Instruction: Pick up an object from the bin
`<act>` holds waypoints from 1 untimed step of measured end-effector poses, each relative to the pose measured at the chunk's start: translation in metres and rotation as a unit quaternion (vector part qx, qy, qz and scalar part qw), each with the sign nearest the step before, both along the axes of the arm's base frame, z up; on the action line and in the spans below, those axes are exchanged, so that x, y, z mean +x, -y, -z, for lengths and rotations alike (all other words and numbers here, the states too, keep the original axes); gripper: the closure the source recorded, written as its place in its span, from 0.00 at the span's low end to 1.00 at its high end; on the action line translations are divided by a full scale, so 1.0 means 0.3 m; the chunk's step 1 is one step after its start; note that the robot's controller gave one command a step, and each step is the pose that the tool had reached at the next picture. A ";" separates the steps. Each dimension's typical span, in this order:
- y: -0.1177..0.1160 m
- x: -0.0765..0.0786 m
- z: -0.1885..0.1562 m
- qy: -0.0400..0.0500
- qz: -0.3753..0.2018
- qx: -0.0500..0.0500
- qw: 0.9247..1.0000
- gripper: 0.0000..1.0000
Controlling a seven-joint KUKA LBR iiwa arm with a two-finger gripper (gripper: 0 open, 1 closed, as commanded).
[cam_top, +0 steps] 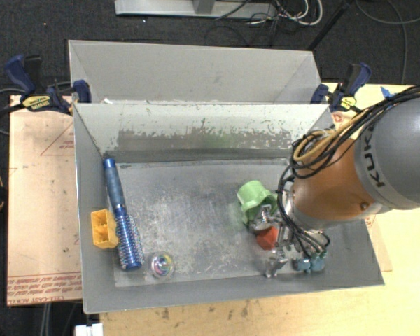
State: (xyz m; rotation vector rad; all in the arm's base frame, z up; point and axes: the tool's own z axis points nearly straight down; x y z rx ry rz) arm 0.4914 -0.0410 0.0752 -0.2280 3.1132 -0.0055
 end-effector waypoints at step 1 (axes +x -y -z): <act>0.096 0.010 -0.085 -0.008 0.037 0.001 0.999 0.00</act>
Offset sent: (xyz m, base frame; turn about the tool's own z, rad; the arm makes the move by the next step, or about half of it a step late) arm 0.0019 -0.0279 0.0248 0.0723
